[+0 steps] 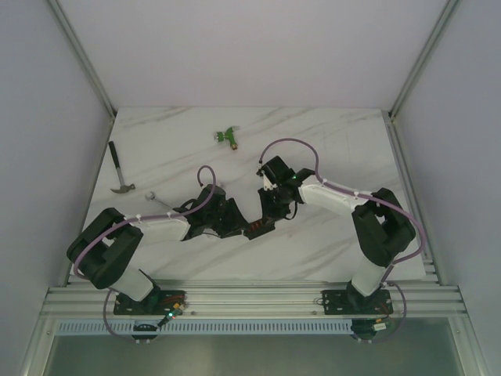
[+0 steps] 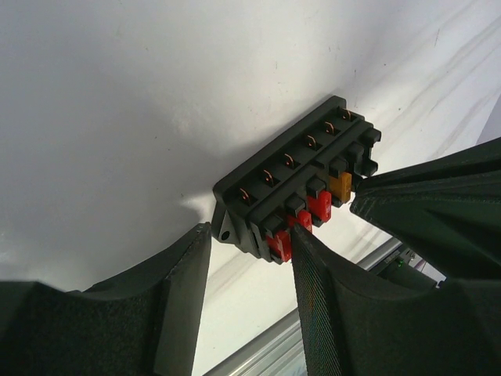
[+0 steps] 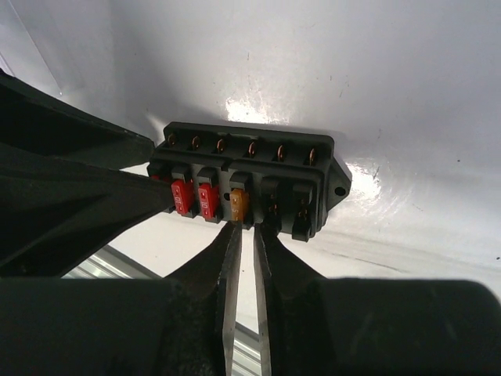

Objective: Snap on the fuse box
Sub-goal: Install the fuse at the fuse box base.

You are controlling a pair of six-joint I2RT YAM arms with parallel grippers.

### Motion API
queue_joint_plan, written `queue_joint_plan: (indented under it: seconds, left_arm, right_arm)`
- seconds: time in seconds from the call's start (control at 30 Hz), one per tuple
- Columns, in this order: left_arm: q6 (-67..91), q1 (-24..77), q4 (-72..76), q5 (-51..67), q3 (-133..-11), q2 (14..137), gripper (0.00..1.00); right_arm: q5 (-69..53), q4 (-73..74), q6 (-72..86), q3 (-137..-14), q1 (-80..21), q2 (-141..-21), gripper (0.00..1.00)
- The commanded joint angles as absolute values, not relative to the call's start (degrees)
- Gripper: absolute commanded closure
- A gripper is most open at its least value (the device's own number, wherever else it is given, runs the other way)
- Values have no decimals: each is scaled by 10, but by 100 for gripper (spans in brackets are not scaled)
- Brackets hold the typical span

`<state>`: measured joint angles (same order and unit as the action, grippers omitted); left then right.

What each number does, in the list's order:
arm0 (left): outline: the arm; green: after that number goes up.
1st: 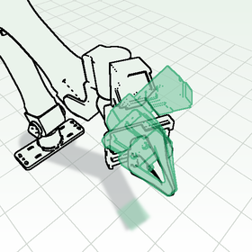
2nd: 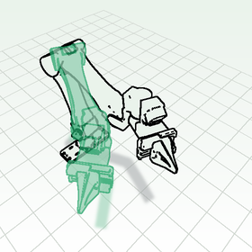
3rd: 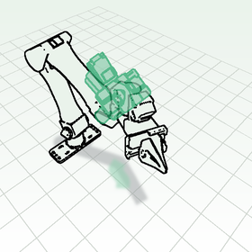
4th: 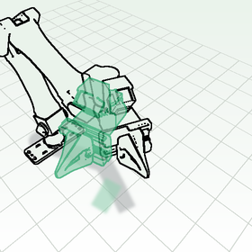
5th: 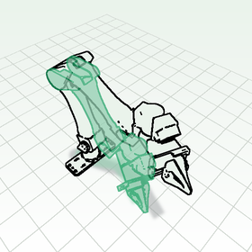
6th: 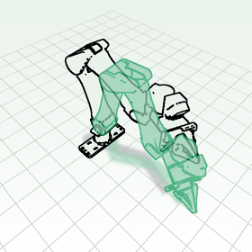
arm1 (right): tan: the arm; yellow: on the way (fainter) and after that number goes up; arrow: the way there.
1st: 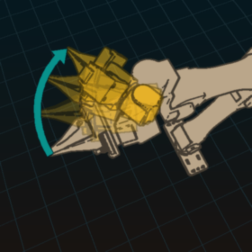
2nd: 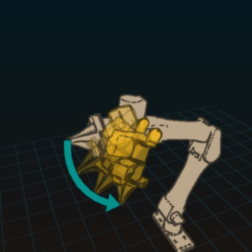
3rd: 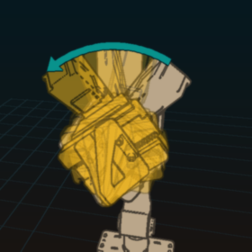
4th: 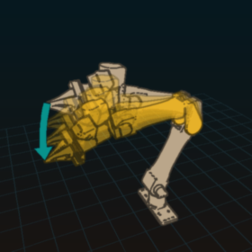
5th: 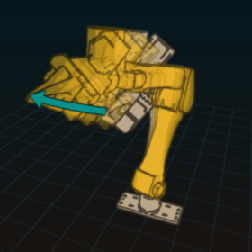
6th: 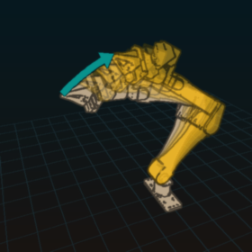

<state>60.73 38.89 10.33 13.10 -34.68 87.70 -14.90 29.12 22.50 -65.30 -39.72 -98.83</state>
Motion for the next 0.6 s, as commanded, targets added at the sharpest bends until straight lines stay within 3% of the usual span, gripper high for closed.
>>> queue_joint_plan:
  seconds: [0.0,0.57]
  left_arm:
    - [598,387,92,136,-357,886,46]
    - [599,387,92,136,-357,891,48]
  right_arm:
    - [-156,287,229,-669,-390,-996,81]
    - [-178,280,222,-663,-390,-1005,87]
